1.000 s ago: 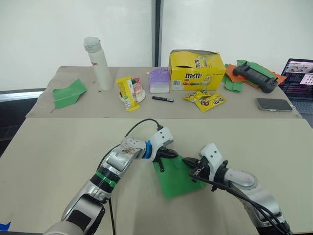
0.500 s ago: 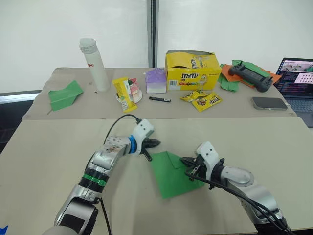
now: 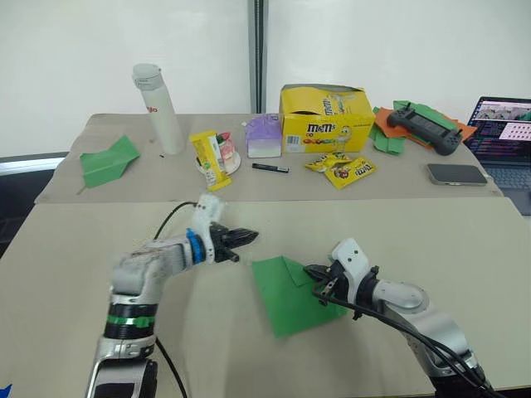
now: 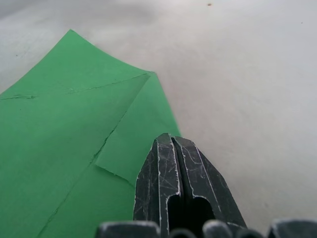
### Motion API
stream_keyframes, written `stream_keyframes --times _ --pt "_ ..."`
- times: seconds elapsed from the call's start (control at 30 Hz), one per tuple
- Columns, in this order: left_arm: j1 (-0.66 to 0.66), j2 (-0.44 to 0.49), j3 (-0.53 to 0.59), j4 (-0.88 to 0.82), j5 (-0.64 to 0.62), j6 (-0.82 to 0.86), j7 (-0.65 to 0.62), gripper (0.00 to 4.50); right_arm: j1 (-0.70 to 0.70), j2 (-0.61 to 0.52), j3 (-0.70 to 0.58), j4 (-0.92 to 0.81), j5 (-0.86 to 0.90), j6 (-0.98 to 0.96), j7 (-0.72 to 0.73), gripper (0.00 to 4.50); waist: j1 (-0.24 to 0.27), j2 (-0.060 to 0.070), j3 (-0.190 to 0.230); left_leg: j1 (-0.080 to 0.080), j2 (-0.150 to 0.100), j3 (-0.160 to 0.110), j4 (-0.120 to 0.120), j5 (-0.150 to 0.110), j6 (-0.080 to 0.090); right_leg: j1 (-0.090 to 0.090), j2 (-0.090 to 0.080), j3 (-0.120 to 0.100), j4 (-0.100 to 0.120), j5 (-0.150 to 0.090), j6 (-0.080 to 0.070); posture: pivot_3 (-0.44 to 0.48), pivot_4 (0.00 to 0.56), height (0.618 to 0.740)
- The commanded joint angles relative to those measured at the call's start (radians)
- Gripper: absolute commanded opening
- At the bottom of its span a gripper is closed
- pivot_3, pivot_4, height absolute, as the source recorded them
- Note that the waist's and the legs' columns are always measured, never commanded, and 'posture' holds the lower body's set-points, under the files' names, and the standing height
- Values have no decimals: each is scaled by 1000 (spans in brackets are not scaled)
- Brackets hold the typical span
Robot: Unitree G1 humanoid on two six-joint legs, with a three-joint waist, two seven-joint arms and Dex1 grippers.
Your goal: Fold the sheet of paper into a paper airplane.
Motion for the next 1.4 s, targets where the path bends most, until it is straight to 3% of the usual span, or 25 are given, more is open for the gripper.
stream_keyframes --times 0.03,0.07,0.27,0.57,0.7,0.83,0.87,1.0,1.17,1.27,1.4 --pt "49 -19 90 -81 -104 118 50 2223 15 2 49 47 -11 51 8 0 1 0 0 0 0 0 0 0 0 0 0 0 0 0 0 0 150 740" --pt "66 -39 116 -101 -140 161 65 2517 10 4 54 50 -12 50 10 0 2 0 0 0 0 0 0 0 0 0 0 0 0 0 -1 0 150 740" --pt "95 -215 245 -147 -216 320 238 2517 -26 -20 98 56 -41 33 45 0 2 -2 0 0 0 0 0 0 -1 0 0 0 0 0 0 0 150 740" --pt "111 -319 213 -199 -234 381 326 2517 -31 -16 96 58 -50 34 47 0 2 -3 0 0 1 1 0 -2 -3 0 1 0 -1 1 -2 0 150 740" --pt "91 -330 215 -187 -250 379 328 1335 -21 -3 79 47 -39 34 37 0 3 -3 0 0 1 1 0 -2 -3 0 1 0 -1 0 -1 0 150 740" --pt "23 -277 194 -168 -270 379 296 25 -29 33 -21 14 42 36 40 0 4 -3 0 -1 1 0 0 -2 -3 0 1 0 -1 0 -1 0 150 740" --pt "3 -239 160 -160 -265 367 277 25 -36 42 -49 10 63 43 36 0 4 -4 0 -2 1 0 0 -1 -3 -1 1 0 -2 0 -2 0 150 740" --pt "-100 -75 -37 -87 -186 227 169 25 -60 68 -122 -9 133 83 21 0 4 -2 2 -3 -1 0 0 -1 -3 -2 0 0 -1 4 -8 0 150 740" --pt "-274 137 -411 64 71 -228 -166 25 -82 135 -172 -22 191 114 -31 0 7 -1 3 -8 -2 1 -1 -1 -3 -9 0 1 -2 5 -10 0 150 740" --pt "-357 163 -518 195 186 -454 -296 25 -90 151 -178 -25 198 119 -53 0 7 0 4 -14 -2 2 -1 -1 -4 -16 0 1 -2 6 -11 0 150 740" --pt "-458 124 -575 380 302 -708 -396 25 -85 150 -169 -32 187 121 -75 0 5 0 4 -18 -2 2 -1 -1 -3 -20 0 1 -2 6 -11 0 150 740"
